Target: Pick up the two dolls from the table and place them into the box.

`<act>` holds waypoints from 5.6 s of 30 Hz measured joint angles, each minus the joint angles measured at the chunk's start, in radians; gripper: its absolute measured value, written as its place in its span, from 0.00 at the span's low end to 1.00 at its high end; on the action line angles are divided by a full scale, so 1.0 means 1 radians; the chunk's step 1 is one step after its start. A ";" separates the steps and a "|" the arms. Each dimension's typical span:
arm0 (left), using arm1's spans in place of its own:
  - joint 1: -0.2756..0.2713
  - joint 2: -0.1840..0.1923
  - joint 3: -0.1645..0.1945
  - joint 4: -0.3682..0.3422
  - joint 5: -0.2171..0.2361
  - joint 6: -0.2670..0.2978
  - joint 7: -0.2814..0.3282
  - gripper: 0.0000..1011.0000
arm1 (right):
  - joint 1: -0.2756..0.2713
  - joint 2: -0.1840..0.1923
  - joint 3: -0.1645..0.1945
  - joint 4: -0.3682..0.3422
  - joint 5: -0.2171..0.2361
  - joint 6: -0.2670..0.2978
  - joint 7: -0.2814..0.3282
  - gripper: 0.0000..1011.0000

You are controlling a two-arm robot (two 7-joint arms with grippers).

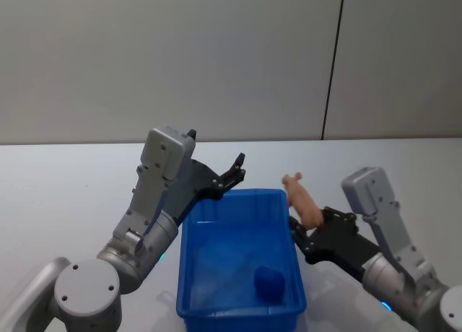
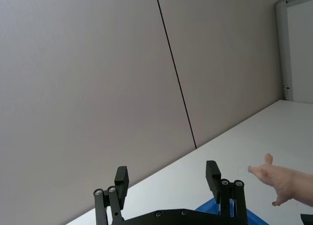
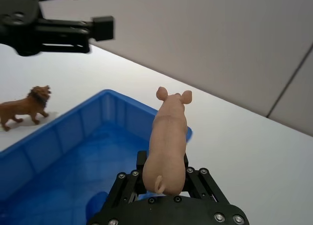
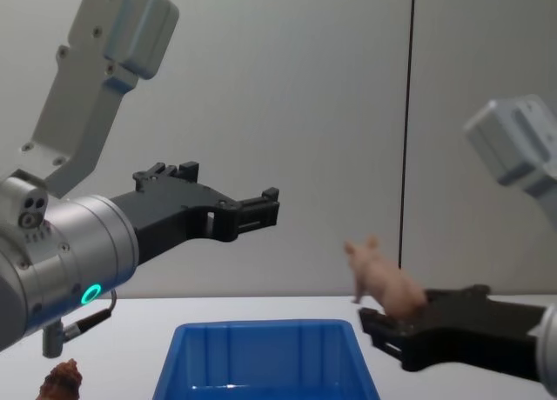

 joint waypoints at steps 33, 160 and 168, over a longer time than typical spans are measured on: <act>0.000 0.000 0.000 0.000 0.000 0.000 0.000 0.99 | 0.116 -0.049 -0.046 0.079 -0.085 0.181 0.262 0.89; 0.086 0.206 -0.180 0.102 -0.227 0.498 -0.177 0.99 | -0.117 0.131 0.191 -0.142 0.491 0.087 -0.192 0.99; 0.069 0.196 -0.175 0.129 -0.206 0.502 -0.200 0.84 | -0.117 0.131 0.191 -0.142 0.491 0.087 -0.192 0.99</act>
